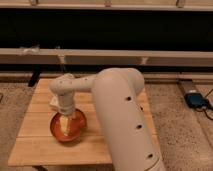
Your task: Push the ceramic bowl across the table
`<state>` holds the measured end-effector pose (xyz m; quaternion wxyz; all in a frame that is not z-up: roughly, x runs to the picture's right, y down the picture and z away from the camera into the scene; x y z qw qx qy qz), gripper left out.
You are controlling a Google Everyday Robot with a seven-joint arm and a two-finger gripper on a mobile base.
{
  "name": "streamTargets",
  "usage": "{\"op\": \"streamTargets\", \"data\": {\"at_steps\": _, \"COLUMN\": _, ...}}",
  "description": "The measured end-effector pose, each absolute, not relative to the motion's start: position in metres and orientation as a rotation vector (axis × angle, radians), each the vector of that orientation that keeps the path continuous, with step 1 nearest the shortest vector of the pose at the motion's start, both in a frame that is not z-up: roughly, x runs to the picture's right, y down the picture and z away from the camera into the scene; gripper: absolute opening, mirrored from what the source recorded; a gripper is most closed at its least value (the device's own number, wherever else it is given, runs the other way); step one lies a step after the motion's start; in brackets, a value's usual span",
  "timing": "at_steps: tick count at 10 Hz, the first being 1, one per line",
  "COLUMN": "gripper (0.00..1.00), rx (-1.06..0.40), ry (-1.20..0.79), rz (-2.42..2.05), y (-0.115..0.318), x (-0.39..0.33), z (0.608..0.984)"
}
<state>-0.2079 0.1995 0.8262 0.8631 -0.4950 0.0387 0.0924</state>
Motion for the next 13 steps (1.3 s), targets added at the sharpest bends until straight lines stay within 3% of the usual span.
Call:
{"op": "streamTargets", "data": {"at_steps": 5, "gripper": 0.80, "rx": -1.002, "ry": 0.070, "rz": 0.217, "y": 0.187, "x": -0.201, "z": 0.836}}
{"op": "streamTargets", "data": {"at_steps": 10, "gripper": 0.80, "rx": -0.897, "ry": 0.018, "rz": 0.305, "y": 0.118, "x": -0.166, "z": 0.876}}
{"op": "streamTargets", "data": {"at_steps": 13, "gripper": 0.80, "rx": -0.852, "ry": 0.019, "rz": 0.322, "y": 0.103, "x": -0.159, "z": 0.886}}
